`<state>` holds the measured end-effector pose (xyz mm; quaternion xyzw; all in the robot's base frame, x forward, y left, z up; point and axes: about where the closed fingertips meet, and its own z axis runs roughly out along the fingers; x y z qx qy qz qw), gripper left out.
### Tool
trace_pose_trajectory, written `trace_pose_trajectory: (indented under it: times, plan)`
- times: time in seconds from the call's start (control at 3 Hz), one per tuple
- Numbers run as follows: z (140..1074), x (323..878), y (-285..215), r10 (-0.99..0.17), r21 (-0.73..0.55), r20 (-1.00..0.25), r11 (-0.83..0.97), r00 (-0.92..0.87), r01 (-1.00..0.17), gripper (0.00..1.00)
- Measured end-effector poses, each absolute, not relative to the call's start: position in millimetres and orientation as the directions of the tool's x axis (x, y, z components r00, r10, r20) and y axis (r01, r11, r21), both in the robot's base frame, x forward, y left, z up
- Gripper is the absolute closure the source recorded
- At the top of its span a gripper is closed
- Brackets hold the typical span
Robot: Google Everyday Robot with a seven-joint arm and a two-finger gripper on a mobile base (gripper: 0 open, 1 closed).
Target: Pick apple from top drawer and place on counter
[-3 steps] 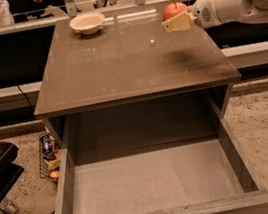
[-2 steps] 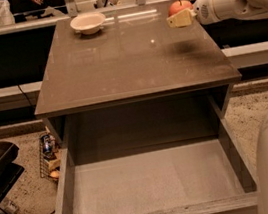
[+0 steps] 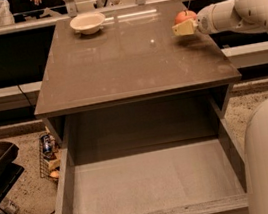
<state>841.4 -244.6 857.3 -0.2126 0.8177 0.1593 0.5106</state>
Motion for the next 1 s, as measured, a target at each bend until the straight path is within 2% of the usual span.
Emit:
trace_pose_trajectory:
  times: [0.67,1.0]
  plan:
    - [845.7,876.3,-188.6,-0.205,-0.011,-0.951,0.772,-0.232,-0.635,0.99]
    - [844.4,876.4,-186.6,-0.204,-0.007,-0.950,0.772,-0.238,-0.635,0.78]
